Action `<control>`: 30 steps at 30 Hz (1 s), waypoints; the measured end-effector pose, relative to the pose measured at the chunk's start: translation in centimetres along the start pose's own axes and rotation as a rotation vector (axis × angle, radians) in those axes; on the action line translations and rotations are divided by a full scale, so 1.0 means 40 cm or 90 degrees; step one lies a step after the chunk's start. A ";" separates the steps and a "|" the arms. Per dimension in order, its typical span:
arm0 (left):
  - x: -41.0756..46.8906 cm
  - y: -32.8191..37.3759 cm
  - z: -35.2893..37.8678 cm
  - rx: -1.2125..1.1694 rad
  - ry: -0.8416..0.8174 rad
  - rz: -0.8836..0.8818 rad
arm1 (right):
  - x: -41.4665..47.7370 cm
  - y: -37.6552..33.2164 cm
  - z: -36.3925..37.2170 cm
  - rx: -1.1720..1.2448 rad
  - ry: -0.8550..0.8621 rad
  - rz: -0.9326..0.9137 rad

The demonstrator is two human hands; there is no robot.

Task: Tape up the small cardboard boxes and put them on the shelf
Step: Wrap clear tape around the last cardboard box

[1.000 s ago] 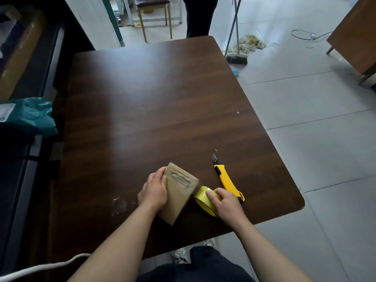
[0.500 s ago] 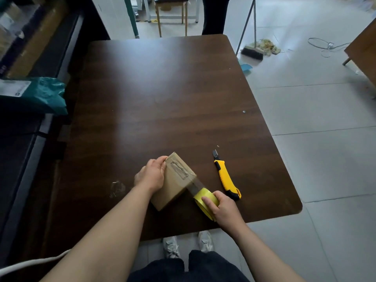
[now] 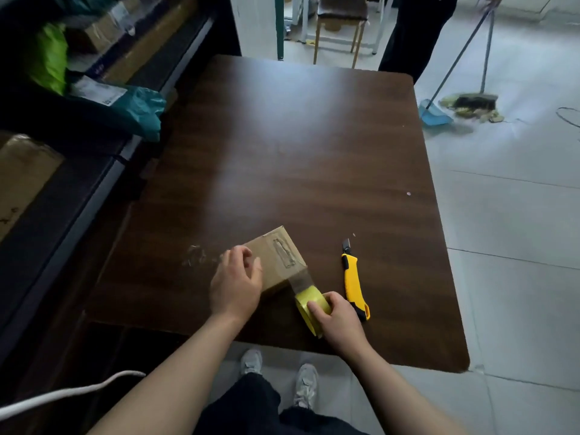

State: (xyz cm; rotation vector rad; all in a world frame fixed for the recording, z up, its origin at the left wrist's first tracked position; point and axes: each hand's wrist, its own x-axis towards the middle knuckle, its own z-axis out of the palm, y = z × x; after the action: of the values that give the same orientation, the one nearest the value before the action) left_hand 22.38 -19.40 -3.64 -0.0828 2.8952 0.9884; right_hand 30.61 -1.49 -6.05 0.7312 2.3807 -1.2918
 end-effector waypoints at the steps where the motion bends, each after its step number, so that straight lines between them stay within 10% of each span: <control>1: -0.030 -0.001 0.003 -0.016 -0.037 -0.015 | 0.002 -0.001 0.002 0.001 0.001 0.002; 12: -0.078 0.050 0.169 -0.453 -0.270 -0.457 | 0.026 0.009 -0.025 -0.044 -0.042 -0.008; 17: -0.081 0.056 0.189 -0.569 -0.239 -0.508 | 0.083 0.025 -0.089 -0.144 0.136 0.018; 30: -0.031 0.039 0.198 -0.586 -0.221 -0.483 | 0.162 0.030 -0.161 -0.134 0.007 0.075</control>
State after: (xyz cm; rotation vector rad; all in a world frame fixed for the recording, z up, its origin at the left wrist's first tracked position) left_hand 23.95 -13.30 -8.82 -0.8617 1.6365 1.7613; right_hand 25.73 6.31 -6.74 0.8014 2.3966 -0.9752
